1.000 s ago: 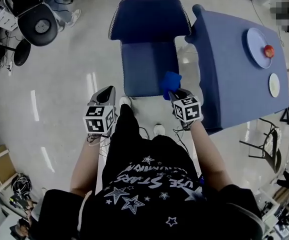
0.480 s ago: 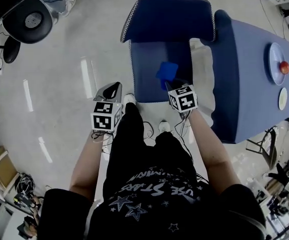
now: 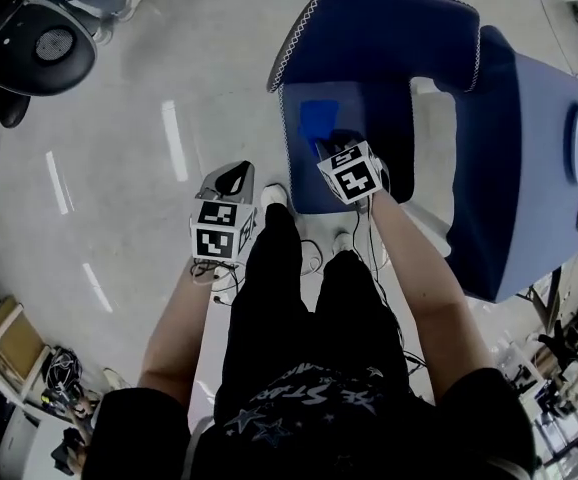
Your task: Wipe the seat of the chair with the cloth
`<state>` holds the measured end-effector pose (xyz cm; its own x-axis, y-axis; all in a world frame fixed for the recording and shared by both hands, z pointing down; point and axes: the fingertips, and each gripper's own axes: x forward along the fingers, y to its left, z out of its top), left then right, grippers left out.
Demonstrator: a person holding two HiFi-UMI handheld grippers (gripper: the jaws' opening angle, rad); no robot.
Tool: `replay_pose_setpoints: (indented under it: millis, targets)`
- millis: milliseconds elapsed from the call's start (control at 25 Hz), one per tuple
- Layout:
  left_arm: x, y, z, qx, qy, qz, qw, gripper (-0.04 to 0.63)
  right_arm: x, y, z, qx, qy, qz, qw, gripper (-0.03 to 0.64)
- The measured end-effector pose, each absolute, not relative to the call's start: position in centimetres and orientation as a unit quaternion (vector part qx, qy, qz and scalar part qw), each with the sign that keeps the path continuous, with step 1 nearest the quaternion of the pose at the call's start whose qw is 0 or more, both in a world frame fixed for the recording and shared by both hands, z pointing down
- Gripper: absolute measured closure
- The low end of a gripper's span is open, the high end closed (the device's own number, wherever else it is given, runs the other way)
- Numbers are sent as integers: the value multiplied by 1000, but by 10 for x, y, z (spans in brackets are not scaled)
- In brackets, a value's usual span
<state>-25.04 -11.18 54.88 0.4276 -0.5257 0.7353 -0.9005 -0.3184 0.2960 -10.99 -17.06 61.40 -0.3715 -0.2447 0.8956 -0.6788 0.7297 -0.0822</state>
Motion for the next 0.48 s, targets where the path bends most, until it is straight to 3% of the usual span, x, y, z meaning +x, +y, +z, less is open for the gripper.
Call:
replay_pose_setpoints:
  millis: [480]
  targets:
    - [-242,-130,599,763,-460,283,354,574,-163,-203,681,212,-825,194,487,563]
